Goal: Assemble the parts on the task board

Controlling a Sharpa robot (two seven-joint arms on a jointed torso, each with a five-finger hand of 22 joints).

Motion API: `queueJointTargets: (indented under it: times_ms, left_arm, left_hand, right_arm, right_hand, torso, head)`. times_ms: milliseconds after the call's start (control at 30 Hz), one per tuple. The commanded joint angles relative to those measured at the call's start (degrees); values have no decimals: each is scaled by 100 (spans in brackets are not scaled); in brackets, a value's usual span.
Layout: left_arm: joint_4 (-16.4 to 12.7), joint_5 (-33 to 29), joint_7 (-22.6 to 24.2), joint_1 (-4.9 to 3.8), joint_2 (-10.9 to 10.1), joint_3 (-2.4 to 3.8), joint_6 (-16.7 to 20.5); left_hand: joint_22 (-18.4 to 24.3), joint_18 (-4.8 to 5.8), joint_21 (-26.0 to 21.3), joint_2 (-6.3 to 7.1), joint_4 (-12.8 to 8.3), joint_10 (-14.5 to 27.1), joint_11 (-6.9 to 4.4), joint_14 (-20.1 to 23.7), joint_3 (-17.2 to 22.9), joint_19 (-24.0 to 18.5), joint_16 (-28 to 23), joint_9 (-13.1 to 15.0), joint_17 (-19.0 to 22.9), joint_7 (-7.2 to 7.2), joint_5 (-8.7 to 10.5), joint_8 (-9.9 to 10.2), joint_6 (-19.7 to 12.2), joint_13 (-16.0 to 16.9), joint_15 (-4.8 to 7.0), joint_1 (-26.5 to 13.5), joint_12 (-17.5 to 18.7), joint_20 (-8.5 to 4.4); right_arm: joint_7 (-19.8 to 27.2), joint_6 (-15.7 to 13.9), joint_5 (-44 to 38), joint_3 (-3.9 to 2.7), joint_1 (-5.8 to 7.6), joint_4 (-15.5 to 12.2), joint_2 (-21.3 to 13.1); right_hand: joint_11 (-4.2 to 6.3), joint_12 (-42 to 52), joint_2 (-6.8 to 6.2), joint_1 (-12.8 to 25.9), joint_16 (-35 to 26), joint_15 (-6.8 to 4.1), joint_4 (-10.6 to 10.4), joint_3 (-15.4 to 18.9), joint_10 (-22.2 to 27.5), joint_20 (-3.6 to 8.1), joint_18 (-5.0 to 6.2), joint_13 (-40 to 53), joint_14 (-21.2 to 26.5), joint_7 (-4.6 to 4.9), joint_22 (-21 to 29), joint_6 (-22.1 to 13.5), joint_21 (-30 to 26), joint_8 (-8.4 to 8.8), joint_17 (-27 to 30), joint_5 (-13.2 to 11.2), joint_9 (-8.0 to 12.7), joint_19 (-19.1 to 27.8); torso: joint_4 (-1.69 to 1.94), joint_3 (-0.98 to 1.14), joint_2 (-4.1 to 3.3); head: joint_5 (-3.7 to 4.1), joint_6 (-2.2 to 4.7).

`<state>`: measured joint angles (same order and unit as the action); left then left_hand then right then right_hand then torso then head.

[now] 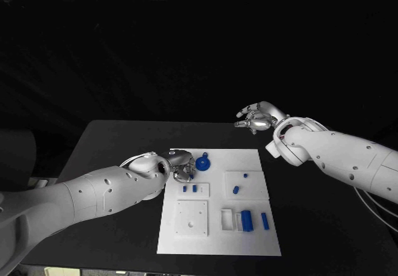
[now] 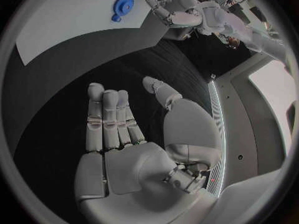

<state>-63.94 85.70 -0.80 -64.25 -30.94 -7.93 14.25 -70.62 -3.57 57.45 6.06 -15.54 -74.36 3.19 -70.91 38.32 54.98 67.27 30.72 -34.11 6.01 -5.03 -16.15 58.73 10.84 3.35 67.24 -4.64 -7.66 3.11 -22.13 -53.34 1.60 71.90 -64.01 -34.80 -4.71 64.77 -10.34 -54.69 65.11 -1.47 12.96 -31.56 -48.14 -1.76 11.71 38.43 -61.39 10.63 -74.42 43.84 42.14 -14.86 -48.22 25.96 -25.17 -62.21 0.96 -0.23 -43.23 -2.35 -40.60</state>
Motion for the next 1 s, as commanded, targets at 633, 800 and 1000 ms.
queueJointTargets:
  times_ms: [633,800,1000]
  left_arm:
    - [-4,68,-38,6,86,-136,-276]
    - [12,81,41,7,114,-213,-148]
    - [16,82,68,7,85,-223,-39]
  left_hand:
    - [-21,-275,-60,29,-14,-23,3,90,18,-56,-44,-10,4,49,39,13,-48,-16,-10,-8,56,-109]
    - [-50,-266,-42,94,-21,-34,1,94,-7,-70,9,-22,-29,57,60,27,-70,-15,-10,-19,53,-108]
    - [-90,-267,-9,146,-22,-22,6,105,-16,-72,91,-46,-75,82,82,65,-131,-17,-13,-16,59,-112]
  right_arm:
    - [38,53,-34,0,-1,-2,-2]
    - [41,57,-34,0,-1,-3,-2]
    - [38,57,-35,0,-1,1,-7]
  right_hand:
    - [9,11,22,1,-10,-14,17,19,-23,-5,328,-20,12,43,-9,5,-29,-23,12,-22,-7,-45]
    - [9,13,22,0,-9,-14,17,19,-23,-5,328,-23,12,42,-10,5,-30,-23,14,-22,-7,-46]
    - [9,16,24,0,-8,-14,17,20,-26,-5,329,-27,11,42,-11,7,-31,-25,15,-23,-7,-49]
  torso:
    - [2,-9,1]
    - [0,-8,-2]
    - [-2,-6,0]
  head:
    - [24,4]
    - [28,7]
    - [39,1]
